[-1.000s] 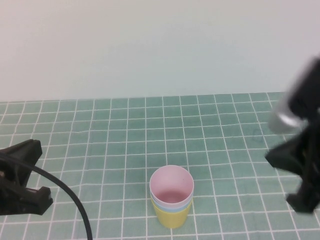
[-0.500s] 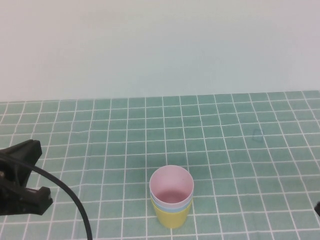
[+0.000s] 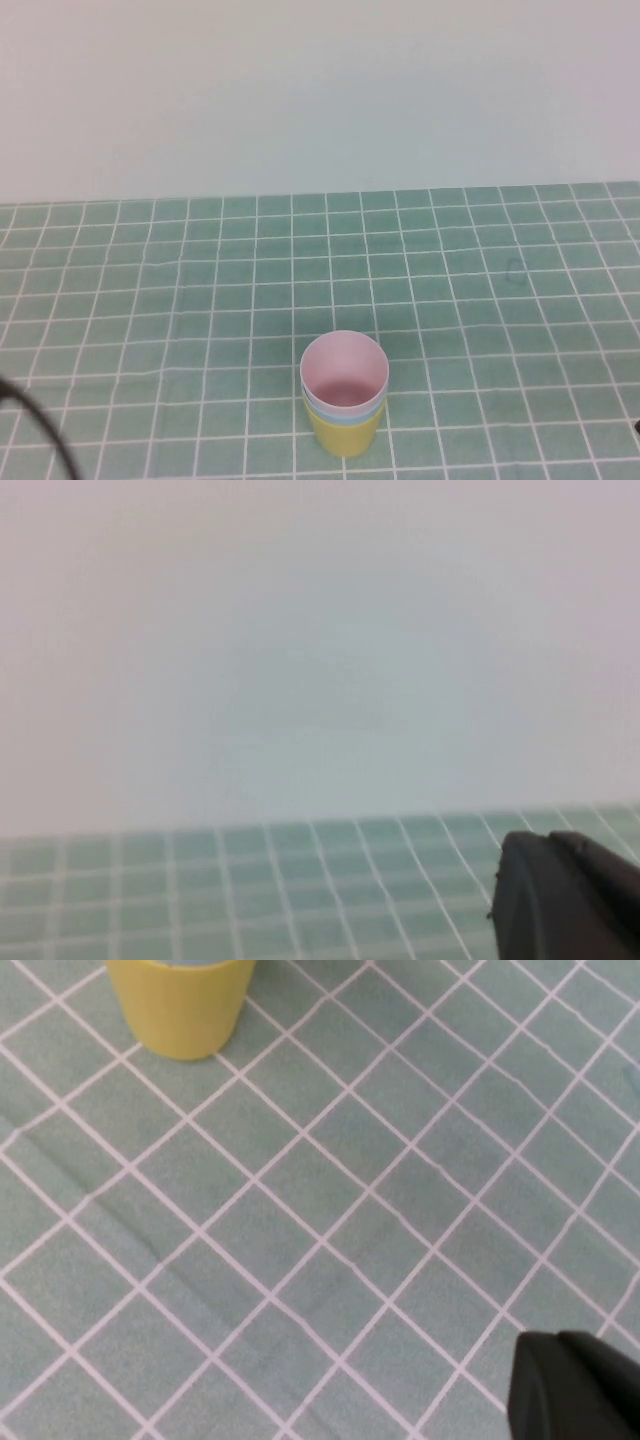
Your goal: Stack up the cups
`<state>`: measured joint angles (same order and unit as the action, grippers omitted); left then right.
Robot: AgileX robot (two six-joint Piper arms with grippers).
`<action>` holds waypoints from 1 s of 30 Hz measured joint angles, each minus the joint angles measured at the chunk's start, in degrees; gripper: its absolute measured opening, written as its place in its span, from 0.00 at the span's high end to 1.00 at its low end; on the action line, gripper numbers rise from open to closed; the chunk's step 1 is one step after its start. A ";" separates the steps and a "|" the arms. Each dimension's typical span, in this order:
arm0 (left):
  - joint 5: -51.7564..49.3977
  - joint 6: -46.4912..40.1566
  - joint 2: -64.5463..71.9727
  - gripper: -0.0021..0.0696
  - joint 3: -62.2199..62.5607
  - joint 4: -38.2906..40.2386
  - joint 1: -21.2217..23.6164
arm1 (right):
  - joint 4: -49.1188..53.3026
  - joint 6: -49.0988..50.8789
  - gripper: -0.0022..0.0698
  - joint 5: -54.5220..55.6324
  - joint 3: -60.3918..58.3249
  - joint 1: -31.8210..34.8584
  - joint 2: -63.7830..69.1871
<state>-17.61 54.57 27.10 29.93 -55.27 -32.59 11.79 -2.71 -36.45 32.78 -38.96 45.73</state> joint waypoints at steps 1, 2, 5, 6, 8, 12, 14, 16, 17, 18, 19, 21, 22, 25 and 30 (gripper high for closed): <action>-0.14 0.00 -1.92 0.97 0.00 0.00 1.73 | 0.00 0.00 0.97 0.00 0.00 0.00 0.00; -0.65 0.00 -3.84 0.97 0.00 -0.12 3.54 | 1.01 0.04 0.97 0.00 0.00 0.00 0.00; -0.89 0.00 -8.79 0.97 0.00 -0.27 10.40 | 9.73 0.13 0.97 0.00 0.00 0.00 -0.14; -0.89 0.00 -10.37 0.97 0.00 -0.27 12.40 | 11.72 0.13 0.97 0.00 0.00 0.00 -0.14; -1.75 0.00 -13.19 0.97 0.00 -0.43 16.78 | 14.38 0.13 0.97 0.00 0.00 0.00 -0.14; -2.28 0.00 -16.26 0.97 0.00 -0.65 22.60 | 18.50 0.13 0.97 0.00 0.00 0.00 -1.05; -3.03 0.00 -16.80 0.97 0.00 -0.65 24.79 | 19.72 0.13 0.97 0.00 0.00 0.00 -2.69; -3.88 0.00 -16.78 0.97 0.00 -0.45 25.90 | 20.68 0.03 0.97 -0.24 0.00 0.14 -5.81; -3.88 0.31 -16.78 0.97 0.00 -0.13 26.16 | 20.81 0.03 0.97 -0.22 -0.16 0.67 -7.76; -3.64 0.85 -16.78 0.97 0.00 0.31 26.19 | 20.95 0.03 0.97 -0.22 -0.27 1.68 -9.89; -3.47 1.69 -16.78 0.97 0.00 0.42 26.19 | 20.95 0.03 0.97 -0.22 -0.52 3.15 -12.09; -3.58 1.72 -16.78 0.97 0.00 0.42 26.19 | 21.07 0.03 0.97 0.13 -1.42 6.91 -15.80; -3.45 2.63 -16.78 0.97 0.00 0.42 26.19 | 21.07 0.30 0.97 0.64 -2.07 9.46 -17.75; -2.72 5.92 -16.78 0.97 -0.13 0.42 26.19 | 20.24 3.26 0.97 4.50 -4.87 17.80 -22.78; -2.56 -1.08 -17.59 0.97 -3.12 11.56 26.19 | 17.51 7.74 0.97 15.77 -13.03 30.07 -30.72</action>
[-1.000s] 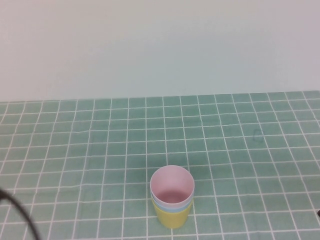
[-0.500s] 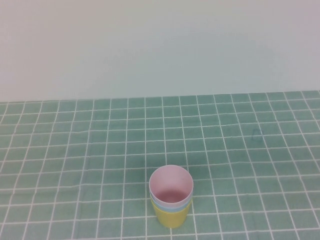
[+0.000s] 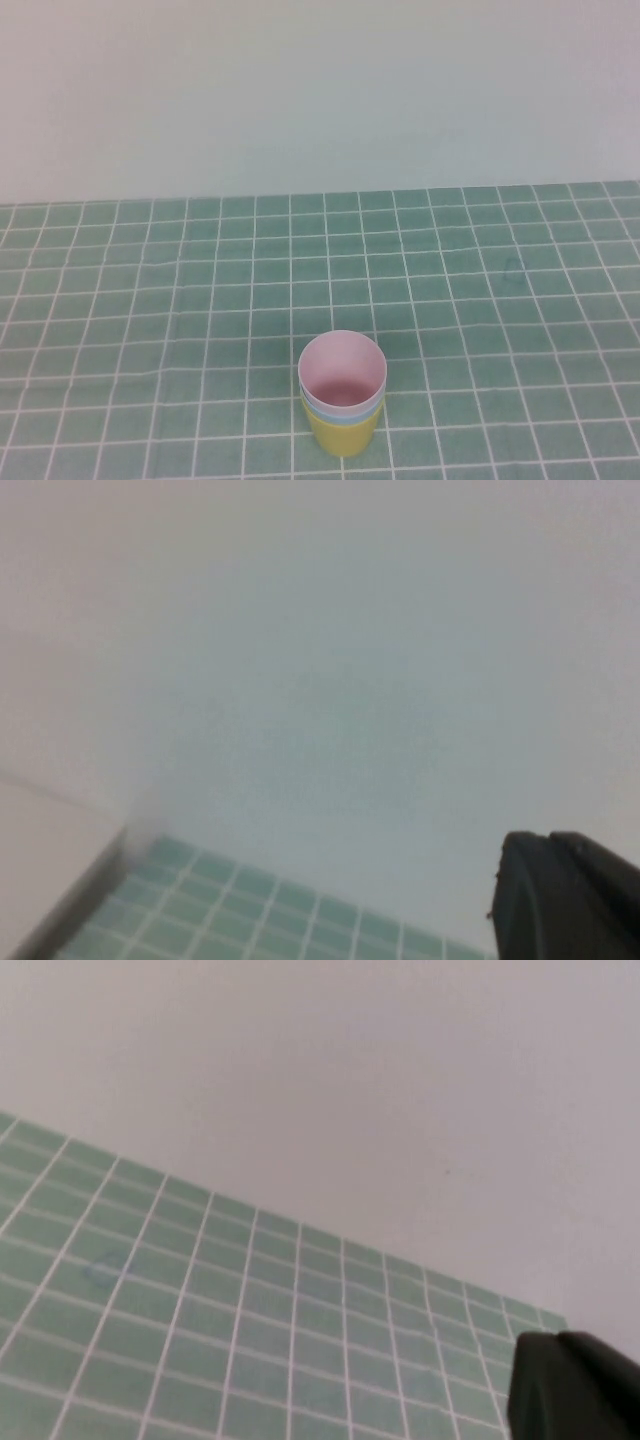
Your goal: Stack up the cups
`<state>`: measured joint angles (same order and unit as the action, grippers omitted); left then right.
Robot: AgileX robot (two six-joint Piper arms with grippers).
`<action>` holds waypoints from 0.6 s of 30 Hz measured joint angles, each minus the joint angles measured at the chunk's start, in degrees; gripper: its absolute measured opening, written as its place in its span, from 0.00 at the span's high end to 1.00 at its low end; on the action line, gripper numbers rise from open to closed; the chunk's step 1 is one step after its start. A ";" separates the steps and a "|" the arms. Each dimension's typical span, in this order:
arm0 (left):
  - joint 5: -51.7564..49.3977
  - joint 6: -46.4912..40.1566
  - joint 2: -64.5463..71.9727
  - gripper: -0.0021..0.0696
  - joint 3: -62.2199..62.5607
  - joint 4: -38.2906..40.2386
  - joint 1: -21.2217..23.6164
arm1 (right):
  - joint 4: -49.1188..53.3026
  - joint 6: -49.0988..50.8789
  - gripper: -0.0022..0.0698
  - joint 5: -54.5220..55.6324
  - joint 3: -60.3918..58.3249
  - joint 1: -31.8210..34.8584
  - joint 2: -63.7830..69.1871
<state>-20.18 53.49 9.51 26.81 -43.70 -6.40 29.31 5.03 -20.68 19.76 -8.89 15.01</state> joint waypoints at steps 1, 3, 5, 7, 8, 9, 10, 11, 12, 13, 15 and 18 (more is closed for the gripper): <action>0.13 -6.36 -0.41 0.97 -0.95 6.40 0.00 | -0.60 0.66 0.97 3.31 -2.18 2.35 -1.53; 0.35 -22.01 -1.37 0.97 -2.78 19.65 0.00 | -1.53 1.88 0.97 10.24 -6.18 6.03 -4.07; 1.27 -37.25 -3.07 0.97 -5.34 31.95 0.00 | -2.10 4.07 0.97 16.03 -10.09 9.06 -6.46; 3.44 -48.28 -5.32 0.97 -8.58 39.83 0.00 | -2.10 6.82 0.97 21.19 -13.90 10.94 -8.45; 4.85 -52.67 -6.65 0.97 -10.43 42.85 0.00 | -2.20 7.51 0.97 23.01 -15.61 11.26 -9.06; 5.90 -55.00 -7.82 0.97 -12.02 44.55 0.00 | -2.20 8.05 0.97 24.99 -17.19 11.51 -9.39; 7.24 -56.55 -9.25 0.97 -14.10 45.86 0.00 | -2.20 8.47 0.97 26.42 -18.62 11.62 -9.50; 8.39 -56.87 -10.72 0.97 -16.31 46.34 0.00 | -2.20 8.74 0.97 27.37 -19.62 11.62 -9.50; 9.56 -56.87 -11.38 0.97 -18.11 46.48 -0.10 | -2.20 8.80 0.97 27.63 -20.54 11.62 -9.68; 11.36 -57.03 -11.38 0.97 -20.41 46.48 -0.10 | -2.20 8.96 0.97 27.63 -21.05 11.62 -9.97; 13.30 -58.13 -11.26 0.97 -24.87 46.92 -0.10 | -2.20 9.69 0.97 27.43 -21.34 11.62 -11.23; 11.79 -58.13 -11.26 0.97 -28.75 47.96 -0.10 | -2.10 12.64 0.97 27.10 -21.44 11.73 -13.62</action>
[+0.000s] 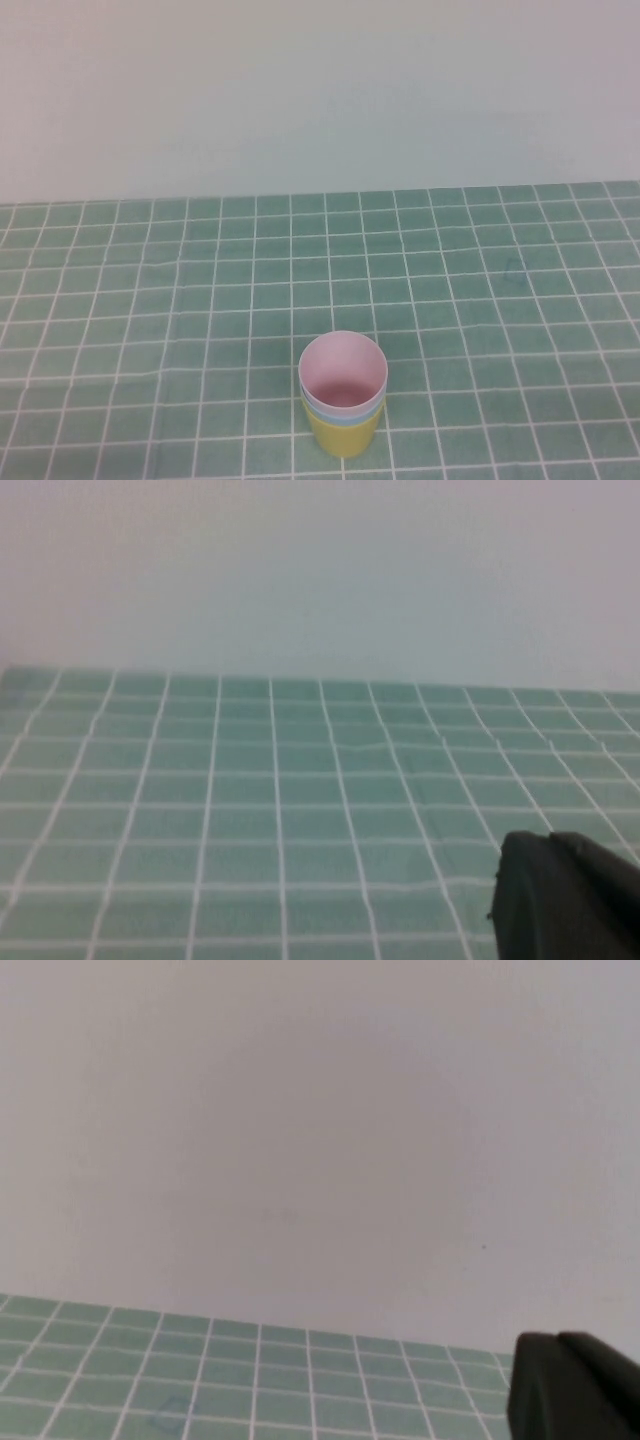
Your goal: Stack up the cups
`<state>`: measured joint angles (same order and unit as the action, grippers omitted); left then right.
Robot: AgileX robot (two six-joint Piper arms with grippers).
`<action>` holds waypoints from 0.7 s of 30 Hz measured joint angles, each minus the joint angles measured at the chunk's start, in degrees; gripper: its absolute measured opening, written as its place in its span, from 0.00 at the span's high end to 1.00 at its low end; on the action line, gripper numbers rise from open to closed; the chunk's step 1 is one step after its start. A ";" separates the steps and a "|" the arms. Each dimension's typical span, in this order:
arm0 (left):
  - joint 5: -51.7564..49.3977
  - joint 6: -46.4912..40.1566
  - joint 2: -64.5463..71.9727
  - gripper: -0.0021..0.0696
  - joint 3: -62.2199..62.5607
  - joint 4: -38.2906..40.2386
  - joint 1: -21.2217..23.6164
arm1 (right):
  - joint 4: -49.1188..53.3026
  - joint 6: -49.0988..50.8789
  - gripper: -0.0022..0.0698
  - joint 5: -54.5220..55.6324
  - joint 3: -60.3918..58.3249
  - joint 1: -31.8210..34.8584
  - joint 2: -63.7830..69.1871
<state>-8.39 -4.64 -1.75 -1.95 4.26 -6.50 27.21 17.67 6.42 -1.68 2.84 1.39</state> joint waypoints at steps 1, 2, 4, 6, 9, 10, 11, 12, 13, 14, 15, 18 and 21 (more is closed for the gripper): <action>-3.35 -0.28 0.00 0.97 0.38 1.17 0.00 | -0.25 0.61 0.97 0.00 0.00 0.00 -0.65; -3.91 -0.54 0.00 0.97 -0.08 1.38 0.00 | -0.89 1.03 0.97 0.00 0.00 0.00 -1.15; -6.02 -0.69 -0.11 0.97 -0.09 2.34 0.00 | -4.75 0.79 0.97 -0.25 0.00 0.00 -1.84; -7.37 -0.68 -0.11 0.97 -0.09 2.76 0.00 | -9.62 -1.36 0.97 -0.86 0.00 0.00 -2.04; -10.43 -1.40 -0.11 0.97 -0.09 3.96 0.00 | -14.02 -5.85 0.97 -2.30 0.00 0.00 -2.04; -10.17 -1.98 -0.11 0.97 -0.09 3.96 0.00 | -15.42 -7.09 0.97 -3.62 0.00 0.00 -2.04; -10.17 -2.61 -0.11 0.97 -0.09 3.96 0.00 | -16.60 -8.04 0.97 -5.02 0.00 0.00 -2.04; -10.17 -2.94 -0.11 0.97 -0.09 3.96 0.00 | -18.07 -8.68 0.97 -7.23 0.00 0.00 -2.04; -10.17 -4.02 -0.11 0.97 -0.09 3.86 0.10 | -19.28 -8.94 0.97 -9.82 0.00 0.00 -2.04; -10.17 -5.13 -0.11 0.97 -0.09 3.86 0.10 | -20.15 -9.07 0.97 -12.72 0.00 0.00 -2.04; -10.17 -6.21 -0.11 0.97 -0.09 3.86 0.10 | -20.72 -9.16 0.97 -15.73 0.00 0.00 -2.04; -10.17 -7.01 -0.11 0.97 -0.09 3.86 0.96 | -21.40 -9.29 0.97 -23.37 0.00 0.00 -2.04; -10.17 -7.01 -0.11 0.97 -0.09 3.97 2.31 | -21.65 -10.70 0.97 -25.14 0.11 0.00 -2.04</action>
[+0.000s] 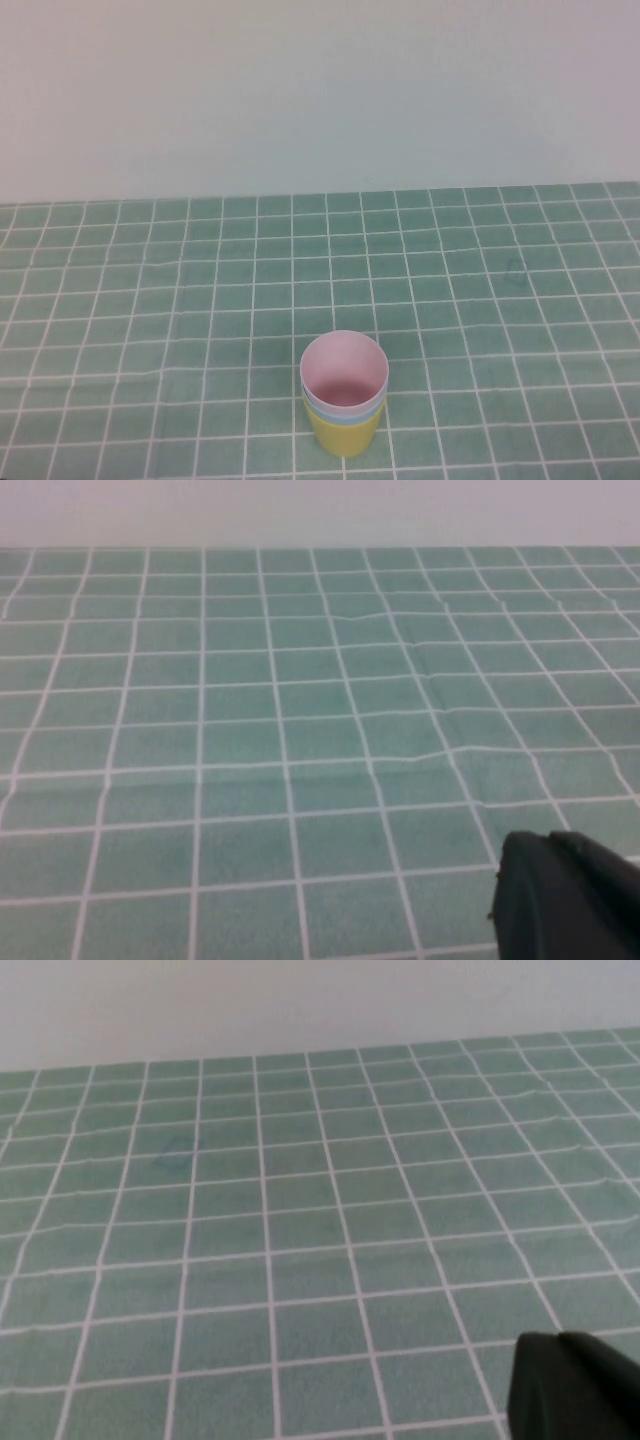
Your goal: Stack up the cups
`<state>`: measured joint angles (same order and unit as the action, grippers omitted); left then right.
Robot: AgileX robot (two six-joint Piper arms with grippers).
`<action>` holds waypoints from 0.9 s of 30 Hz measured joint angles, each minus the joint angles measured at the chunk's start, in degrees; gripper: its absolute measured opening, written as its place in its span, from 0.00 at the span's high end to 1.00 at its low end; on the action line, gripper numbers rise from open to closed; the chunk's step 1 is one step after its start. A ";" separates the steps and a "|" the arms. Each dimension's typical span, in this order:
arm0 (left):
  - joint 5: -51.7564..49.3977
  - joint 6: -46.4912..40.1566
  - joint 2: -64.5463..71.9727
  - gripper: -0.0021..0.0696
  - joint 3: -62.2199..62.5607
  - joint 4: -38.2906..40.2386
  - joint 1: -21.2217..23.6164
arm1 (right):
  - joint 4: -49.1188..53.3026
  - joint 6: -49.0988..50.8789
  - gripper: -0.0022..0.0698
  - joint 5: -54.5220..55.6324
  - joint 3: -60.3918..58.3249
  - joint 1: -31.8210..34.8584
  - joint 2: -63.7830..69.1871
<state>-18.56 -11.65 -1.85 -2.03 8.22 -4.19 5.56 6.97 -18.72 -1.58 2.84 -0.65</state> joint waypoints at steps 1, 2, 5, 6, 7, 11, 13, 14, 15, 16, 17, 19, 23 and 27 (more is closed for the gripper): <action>0.00 0.00 0.00 0.97 0.00 0.00 0.14 | 0.00 -0.51 0.97 -0.14 0.00 0.00 0.00; 0.00 0.00 0.00 0.97 0.00 0.00 0.35 | 0.00 -1.07 0.97 -0.27 0.00 0.00 0.00; 0.00 0.00 0.00 0.97 0.00 0.00 0.39 | 0.00 -2.36 0.97 -0.47 0.00 0.00 0.00; 0.00 0.00 0.00 0.97 0.00 0.00 0.39 | 0.00 -2.58 0.97 -0.47 0.00 0.00 0.00; 0.00 0.00 0.00 0.97 0.00 0.00 0.39 | 0.00 -2.87 0.97 -0.56 0.00 0.00 0.00; 0.00 0.00 0.00 0.97 0.00 0.00 0.39 | 0.00 -3.30 0.97 -0.56 0.08 0.00 0.00; 0.00 0.00 0.00 0.97 0.00 0.00 0.39 | 0.00 -3.35 0.97 -0.59 0.08 0.00 0.00; 0.00 0.00 0.00 0.97 0.00 0.00 0.39 | -0.09 -3.35 0.97 -0.59 0.08 0.00 0.00; 0.00 0.00 0.00 0.97 0.00 0.00 0.39 | -0.09 -3.35 0.97 -0.59 0.08 0.00 0.00; 0.00 0.00 0.00 0.97 0.00 0.00 0.53 | -0.09 -3.35 0.97 -0.59 0.08 0.00 0.00; 0.00 0.00 0.00 0.97 0.00 0.00 0.55 | -0.09 -3.35 0.97 -0.59 0.08 0.00 0.00; 0.00 0.00 0.00 0.97 0.00 0.00 0.55 | -0.09 -3.35 0.97 -0.59 0.08 0.00 0.00; 0.00 0.00 0.33 0.97 0.00 0.00 0.55 | -0.09 -3.35 0.97 -0.59 0.08 0.00 0.00; 0.00 0.63 0.33 0.97 0.00 -0.10 0.55 | -0.09 -3.35 0.97 -0.69 0.08 0.00 0.00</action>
<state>-18.56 -11.02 -1.52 -2.03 8.12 -3.64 5.48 3.62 -19.41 -1.49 2.84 -0.65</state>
